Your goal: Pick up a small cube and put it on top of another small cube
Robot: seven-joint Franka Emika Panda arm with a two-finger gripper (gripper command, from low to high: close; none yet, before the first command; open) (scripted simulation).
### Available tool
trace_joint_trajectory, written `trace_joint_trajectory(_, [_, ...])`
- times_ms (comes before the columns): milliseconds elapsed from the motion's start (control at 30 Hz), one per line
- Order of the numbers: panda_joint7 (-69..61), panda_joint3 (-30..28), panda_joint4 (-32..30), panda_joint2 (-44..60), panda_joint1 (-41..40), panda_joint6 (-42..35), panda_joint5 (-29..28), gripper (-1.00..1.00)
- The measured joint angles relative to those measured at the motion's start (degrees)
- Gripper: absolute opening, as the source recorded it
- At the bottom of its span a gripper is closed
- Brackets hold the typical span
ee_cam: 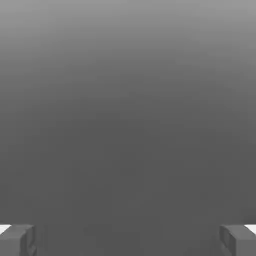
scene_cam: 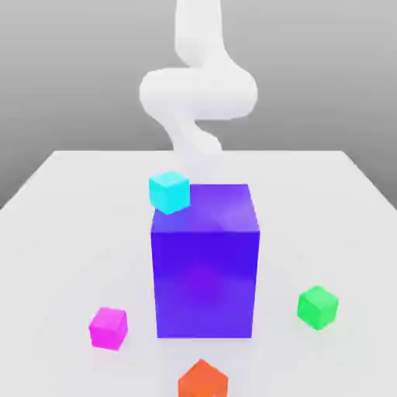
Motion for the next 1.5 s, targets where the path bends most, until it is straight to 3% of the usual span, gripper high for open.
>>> trace_joint_trajectory(467, [-25.57, -1.1, 1.63, 16.53, -9.95, 14.46, -32.0, 0.0])
trace_joint_trajectory(833, [-42.78, -1.32, 3.72, 29.15, -15.93, 26.25, -60.79, 0.0])
trace_joint_trajectory(1300, [-65.26, -2.09, 7.38, 44.33, -18.58, 42.01, -98.37, 0.0])
trace_joint_trajectory(1500, [-80.15, -3.52, 7.73, 50.44, -18.92, 48.72, -109.63, 0.0])
